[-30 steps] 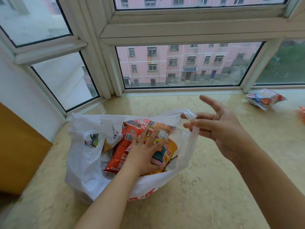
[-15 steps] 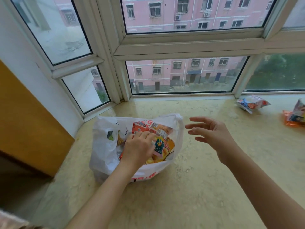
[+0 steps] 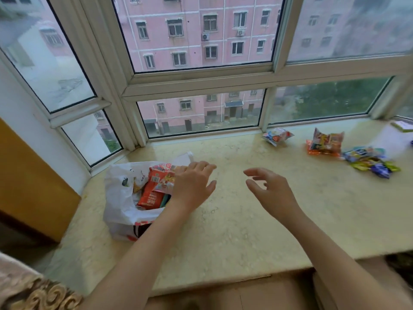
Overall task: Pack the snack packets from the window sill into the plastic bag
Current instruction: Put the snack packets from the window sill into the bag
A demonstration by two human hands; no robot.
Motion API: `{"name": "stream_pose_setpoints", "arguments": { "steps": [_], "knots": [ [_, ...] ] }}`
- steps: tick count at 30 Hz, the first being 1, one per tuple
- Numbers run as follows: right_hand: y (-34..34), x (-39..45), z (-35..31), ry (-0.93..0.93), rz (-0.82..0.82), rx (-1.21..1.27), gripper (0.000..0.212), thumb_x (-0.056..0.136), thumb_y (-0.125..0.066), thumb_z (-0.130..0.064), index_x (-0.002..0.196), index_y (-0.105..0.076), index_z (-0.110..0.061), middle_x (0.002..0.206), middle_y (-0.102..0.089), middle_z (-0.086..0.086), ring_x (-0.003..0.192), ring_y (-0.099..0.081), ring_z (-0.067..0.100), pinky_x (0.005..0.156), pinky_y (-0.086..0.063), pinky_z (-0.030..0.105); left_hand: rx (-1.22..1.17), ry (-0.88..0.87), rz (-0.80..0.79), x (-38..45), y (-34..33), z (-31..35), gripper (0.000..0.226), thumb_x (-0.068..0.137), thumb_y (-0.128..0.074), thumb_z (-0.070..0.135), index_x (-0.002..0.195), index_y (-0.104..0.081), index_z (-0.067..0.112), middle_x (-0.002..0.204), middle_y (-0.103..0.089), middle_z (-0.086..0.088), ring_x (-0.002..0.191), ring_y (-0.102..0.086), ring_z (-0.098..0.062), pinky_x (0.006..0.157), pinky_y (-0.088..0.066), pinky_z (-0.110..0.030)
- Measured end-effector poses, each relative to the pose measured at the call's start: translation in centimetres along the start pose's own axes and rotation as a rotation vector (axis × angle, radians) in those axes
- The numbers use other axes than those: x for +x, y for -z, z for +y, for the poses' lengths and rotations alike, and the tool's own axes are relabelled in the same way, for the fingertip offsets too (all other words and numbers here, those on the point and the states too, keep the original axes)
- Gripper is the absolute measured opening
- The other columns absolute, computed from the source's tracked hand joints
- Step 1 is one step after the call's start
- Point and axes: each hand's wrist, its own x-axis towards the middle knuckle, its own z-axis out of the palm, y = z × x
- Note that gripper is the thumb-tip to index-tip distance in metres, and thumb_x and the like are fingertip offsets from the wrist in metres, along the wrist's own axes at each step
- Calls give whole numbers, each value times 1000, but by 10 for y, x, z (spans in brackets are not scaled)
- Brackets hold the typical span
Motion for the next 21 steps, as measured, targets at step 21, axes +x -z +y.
{"name": "stream_pose_setpoints", "arguments": {
  "steps": [21],
  "knots": [
    [166,-40,121,-21,348,-681,51,86,-51,-38,133,-53,-20,132,-58,4,118,-56,23,95,-48,39,-87,-388,-66,125,-36,214,60,90,-51,54,144,-36,32,144,-44,11,132,-40,-13,101,-35,-33]
  ]
}}
